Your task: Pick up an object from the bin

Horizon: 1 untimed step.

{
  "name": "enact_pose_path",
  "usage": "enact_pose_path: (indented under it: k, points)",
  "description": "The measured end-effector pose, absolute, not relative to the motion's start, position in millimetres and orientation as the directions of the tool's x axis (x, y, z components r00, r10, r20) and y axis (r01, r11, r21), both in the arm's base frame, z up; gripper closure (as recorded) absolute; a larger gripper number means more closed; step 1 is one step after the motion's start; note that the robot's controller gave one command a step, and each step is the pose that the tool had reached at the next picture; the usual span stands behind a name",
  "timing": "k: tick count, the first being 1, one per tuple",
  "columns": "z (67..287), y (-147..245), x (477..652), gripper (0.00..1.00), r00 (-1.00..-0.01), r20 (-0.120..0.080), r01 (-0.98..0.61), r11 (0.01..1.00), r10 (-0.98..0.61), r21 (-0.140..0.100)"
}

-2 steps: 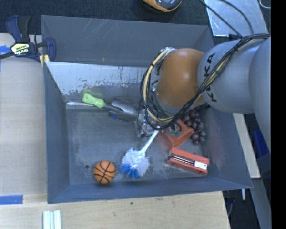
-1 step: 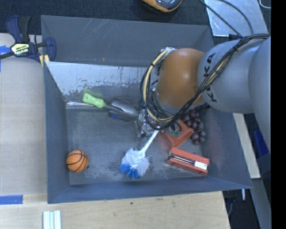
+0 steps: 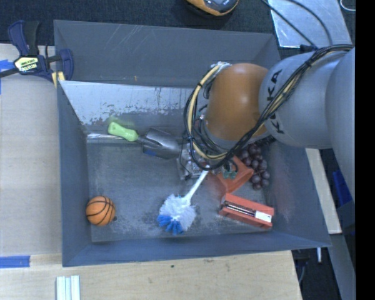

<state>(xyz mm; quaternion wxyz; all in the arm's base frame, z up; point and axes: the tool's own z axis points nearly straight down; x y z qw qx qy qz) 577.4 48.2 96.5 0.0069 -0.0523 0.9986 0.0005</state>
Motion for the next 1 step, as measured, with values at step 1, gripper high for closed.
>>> enact_pose_path:
  k: [1]
  points:
    - [96.5, 48.1, 577.4, 1.0, -0.994, -0.014, -0.104, 0.995, -0.104, 0.0]
